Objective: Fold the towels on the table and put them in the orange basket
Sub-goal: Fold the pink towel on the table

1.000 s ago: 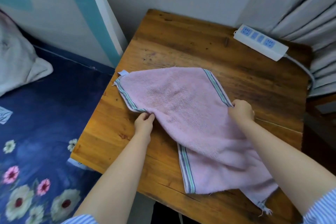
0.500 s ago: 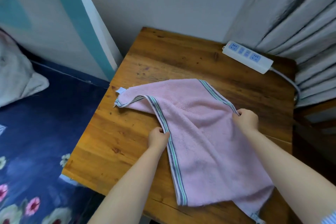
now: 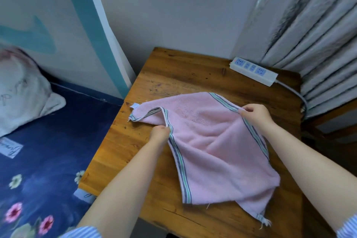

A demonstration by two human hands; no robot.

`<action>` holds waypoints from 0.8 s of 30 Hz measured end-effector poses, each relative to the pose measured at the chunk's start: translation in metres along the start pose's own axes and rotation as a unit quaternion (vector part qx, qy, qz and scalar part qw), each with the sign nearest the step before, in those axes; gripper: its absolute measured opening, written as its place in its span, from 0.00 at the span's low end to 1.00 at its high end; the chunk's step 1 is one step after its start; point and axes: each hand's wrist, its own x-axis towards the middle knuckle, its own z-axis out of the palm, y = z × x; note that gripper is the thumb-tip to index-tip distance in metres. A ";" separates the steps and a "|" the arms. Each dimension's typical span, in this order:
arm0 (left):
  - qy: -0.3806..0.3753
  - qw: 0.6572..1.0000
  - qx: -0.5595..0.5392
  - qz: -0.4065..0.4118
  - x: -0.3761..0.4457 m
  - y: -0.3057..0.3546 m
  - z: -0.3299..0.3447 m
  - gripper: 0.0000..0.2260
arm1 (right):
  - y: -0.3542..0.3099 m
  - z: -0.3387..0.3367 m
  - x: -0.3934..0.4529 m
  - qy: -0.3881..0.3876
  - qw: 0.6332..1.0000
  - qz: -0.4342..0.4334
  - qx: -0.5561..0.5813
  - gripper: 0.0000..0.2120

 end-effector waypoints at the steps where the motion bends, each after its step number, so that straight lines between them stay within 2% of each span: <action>1: -0.002 1.000 0.002 0.006 -0.005 0.008 -0.006 0.19 | -0.007 -0.004 -0.003 -0.005 1.000 -0.007 0.007 0.08; 3: -0.002 0.999 0.016 0.034 -0.016 0.023 -0.021 0.18 | -0.021 -0.013 -0.010 -0.011 1.000 -0.020 0.015 0.08; 6: 0.007 0.996 0.009 0.084 -0.034 0.047 -0.042 0.12 | -0.042 -0.025 -0.022 -0.001 0.998 -0.035 0.046 0.06; 12: 0.072 0.977 0.029 0.198 -0.051 0.094 -0.083 0.17 | -0.089 -0.053 -0.052 0.048 0.980 -0.048 0.186 0.05; 14: 0.086 0.970 0.026 0.227 -0.055 0.109 -0.096 0.18 | -0.103 -0.061 -0.062 0.060 0.977 -0.027 0.201 0.04; 19: 0.080 0.954 0.041 0.285 -0.065 0.137 -0.119 0.16 | -0.123 -0.077 -0.078 0.112 0.966 0.111 0.205 0.14; 21: 0.080 0.946 0.070 0.306 -0.073 0.148 -0.129 0.11 | -0.130 -0.082 -0.086 0.126 0.960 0.126 0.214 0.13; 24: 0.080 0.936 0.088 0.332 -0.079 0.168 -0.137 0.13 | -0.148 -0.087 -0.092 0.126 0.949 0.116 0.264 0.12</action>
